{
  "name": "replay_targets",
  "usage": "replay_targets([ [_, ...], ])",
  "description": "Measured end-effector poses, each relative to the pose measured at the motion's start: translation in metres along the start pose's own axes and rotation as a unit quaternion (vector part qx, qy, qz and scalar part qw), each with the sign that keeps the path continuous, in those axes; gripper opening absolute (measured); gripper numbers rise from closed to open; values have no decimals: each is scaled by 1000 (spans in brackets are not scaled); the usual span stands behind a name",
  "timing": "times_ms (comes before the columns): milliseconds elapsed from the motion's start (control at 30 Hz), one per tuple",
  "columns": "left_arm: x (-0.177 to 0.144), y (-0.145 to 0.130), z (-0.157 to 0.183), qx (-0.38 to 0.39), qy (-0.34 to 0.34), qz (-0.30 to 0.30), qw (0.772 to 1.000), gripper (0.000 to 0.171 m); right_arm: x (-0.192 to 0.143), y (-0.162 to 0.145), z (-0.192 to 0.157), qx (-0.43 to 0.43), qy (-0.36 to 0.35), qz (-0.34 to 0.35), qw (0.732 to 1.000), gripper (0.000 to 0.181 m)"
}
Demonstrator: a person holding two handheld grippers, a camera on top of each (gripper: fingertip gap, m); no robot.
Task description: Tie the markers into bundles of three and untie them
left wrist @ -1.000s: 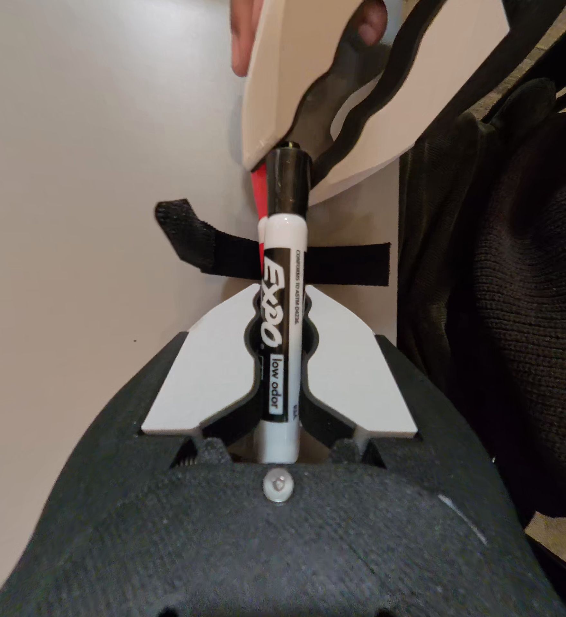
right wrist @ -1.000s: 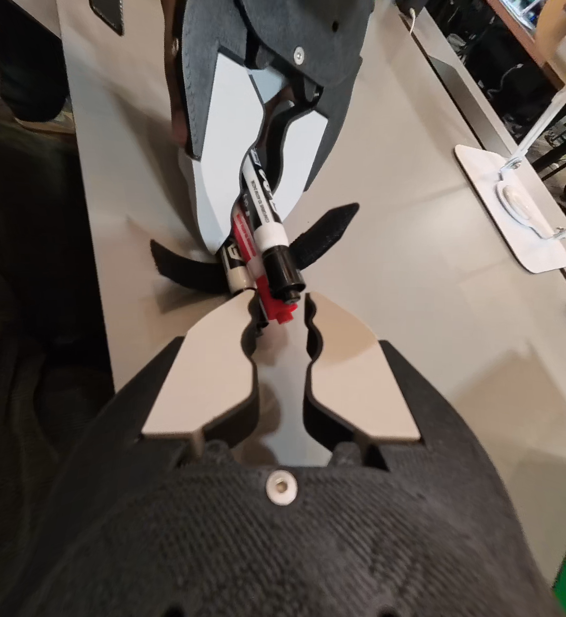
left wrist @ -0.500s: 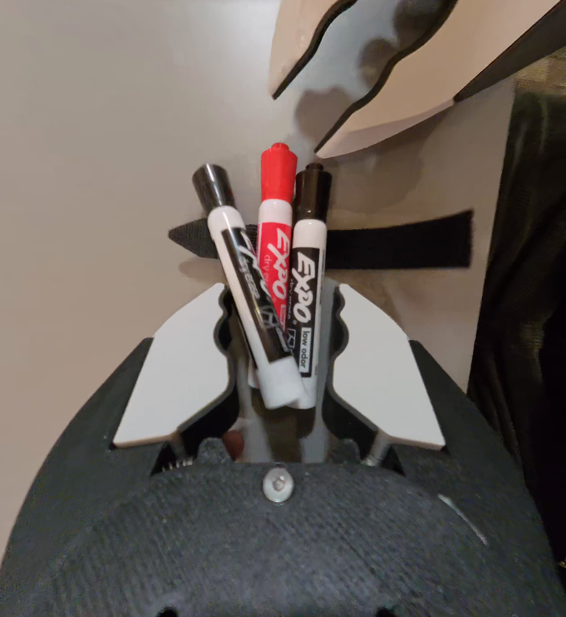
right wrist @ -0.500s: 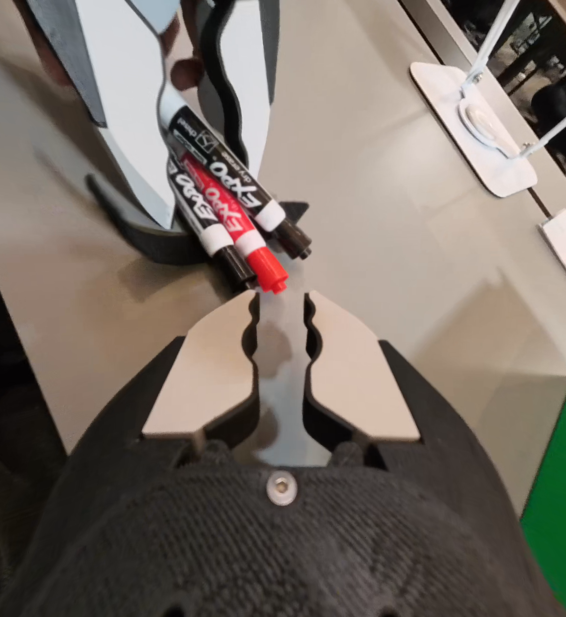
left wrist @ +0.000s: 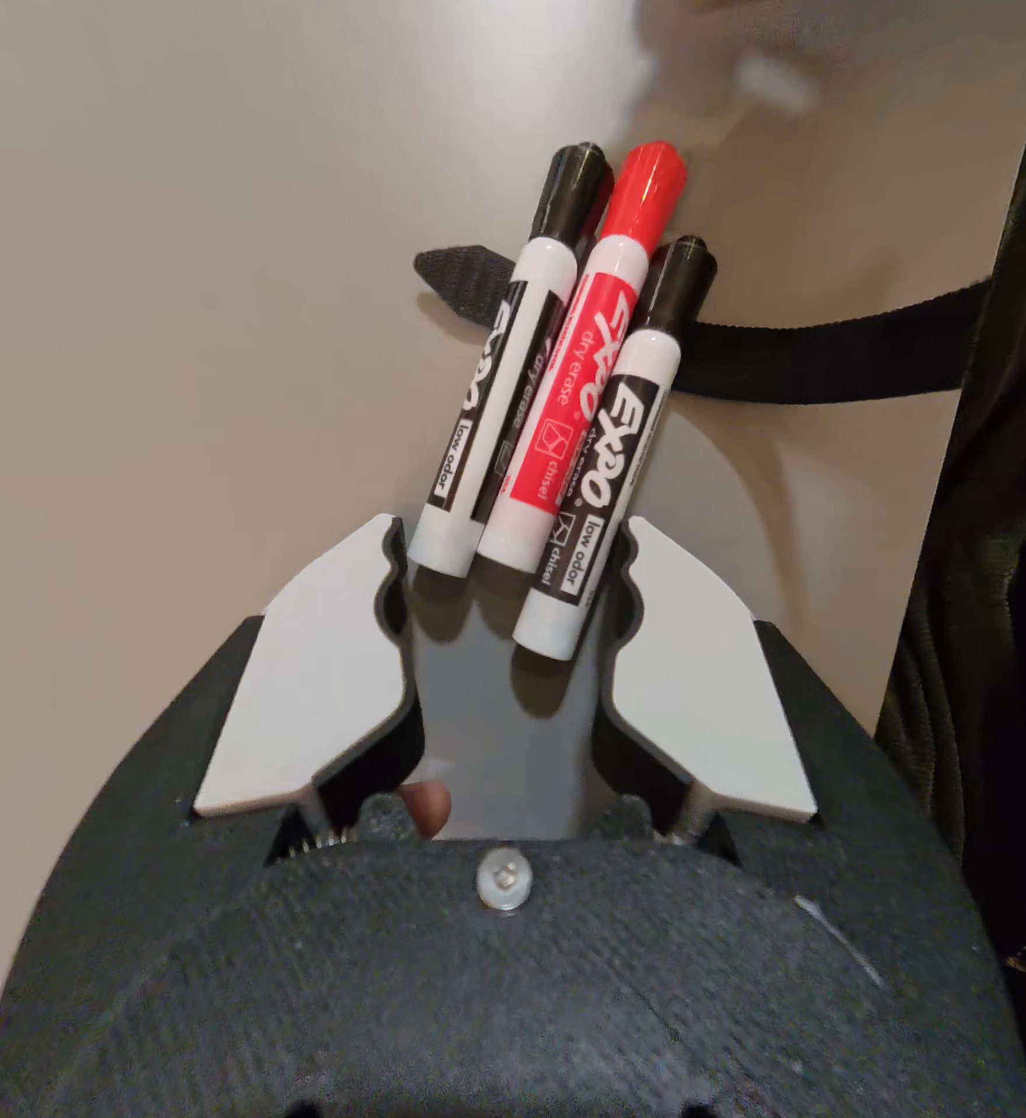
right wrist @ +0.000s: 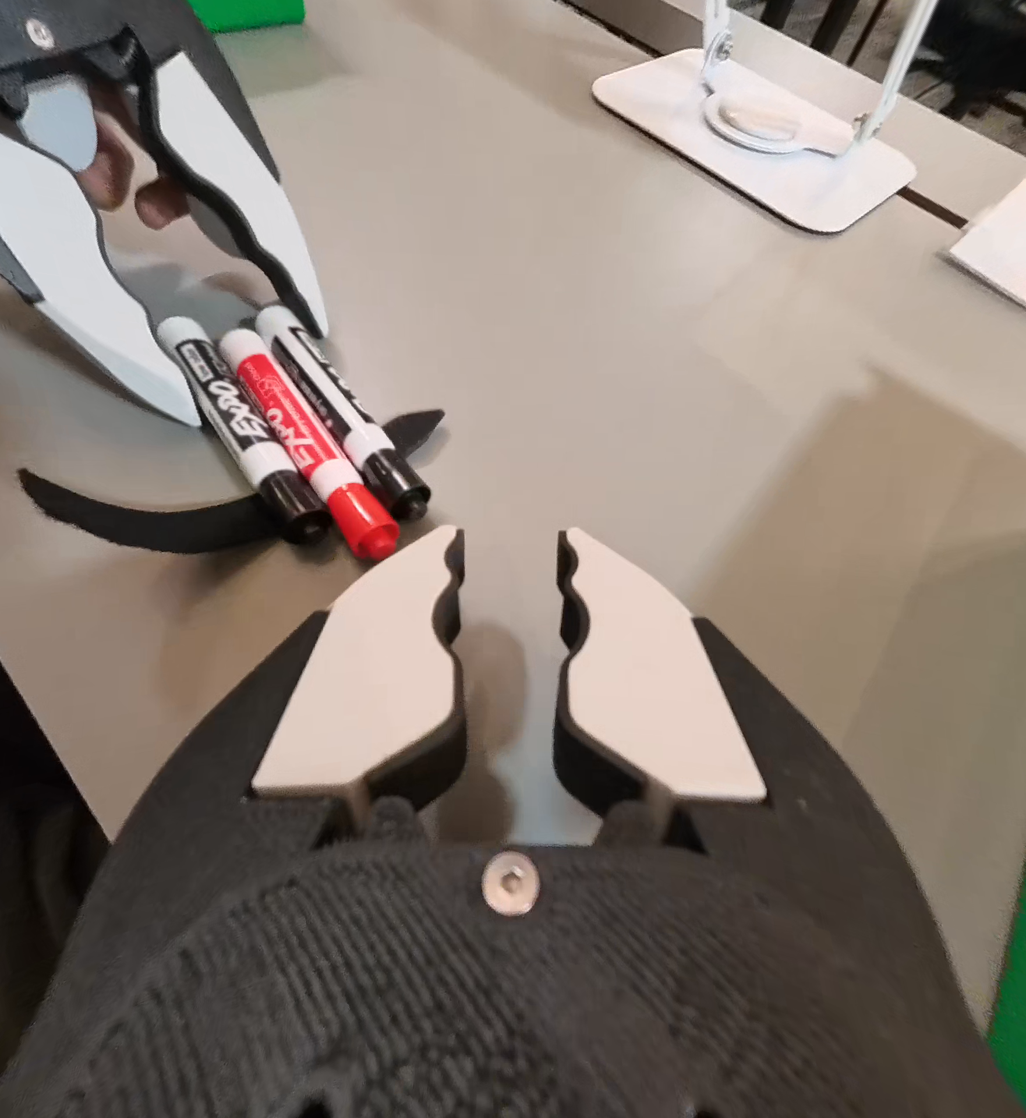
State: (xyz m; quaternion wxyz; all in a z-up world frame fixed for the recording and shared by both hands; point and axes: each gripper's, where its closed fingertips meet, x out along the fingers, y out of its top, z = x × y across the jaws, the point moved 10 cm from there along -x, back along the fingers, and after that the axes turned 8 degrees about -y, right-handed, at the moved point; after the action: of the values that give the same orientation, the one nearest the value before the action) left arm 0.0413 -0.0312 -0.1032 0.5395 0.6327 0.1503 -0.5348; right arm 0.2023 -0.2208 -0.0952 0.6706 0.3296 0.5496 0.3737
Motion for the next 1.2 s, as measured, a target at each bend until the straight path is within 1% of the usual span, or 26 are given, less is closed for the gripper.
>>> replay_targets([
  [67,-3,-3,-3,-13,-4,17,1000,68,-1,0,0,1,2,6,1000,30],
  [167,-11,-6,-4,-33,-5,48,998,65,-3,1,-5,-21,4,13,1000,30],
  [333,-25,-17,5,-60,48,121,990,65,-5,2,-8,-41,8,33,999,31],
  [400,-27,-22,15,-59,65,132,987,63,-6,2,-6,-30,10,40,999,31],
  [500,-28,-24,32,-34,74,121,989,61,-7,4,-3,1,16,53,998,31],
  [567,-27,-24,37,-3,96,107,990,51,-6,5,-1,20,19,58,998,31],
  [633,-26,-27,35,12,118,103,988,35,-6,5,-1,28,22,57,998,31],
  [667,-26,-30,34,10,108,103,989,27,-5,5,-1,27,22,55,998,31],
  [700,-25,-34,32,2,89,104,991,23,-5,5,-1,26,23,53,998,31],
  [733,-24,-38,29,-9,70,105,992,25,-5,5,-2,23,23,52,998,31],
  [800,-21,-41,25,-20,56,105,993,29,-4,5,-3,17,24,50,998,31],
  [900,-17,-40,23,-12,74,103,992,37,-4,6,-5,8,26,48,999,31],
  [1000,-7,-37,27,4,63,92,994,39,-4,6,-7,3,27,47,999,30],
  [1067,-6,-34,28,13,65,91,994,39,-3,6,-8,-1,27,47,999,30],
  [1100,-5,-33,28,15,63,87,994,36,-3,6,-8,-3,27,46,999,29],
  [1133,-5,-34,29,16,53,85,995,28,-3,6,-8,-5,26,46,999,29],
  [1200,-7,-36,31,20,32,79,996,25,-4,6,-9,-7,24,47,999,28],
])
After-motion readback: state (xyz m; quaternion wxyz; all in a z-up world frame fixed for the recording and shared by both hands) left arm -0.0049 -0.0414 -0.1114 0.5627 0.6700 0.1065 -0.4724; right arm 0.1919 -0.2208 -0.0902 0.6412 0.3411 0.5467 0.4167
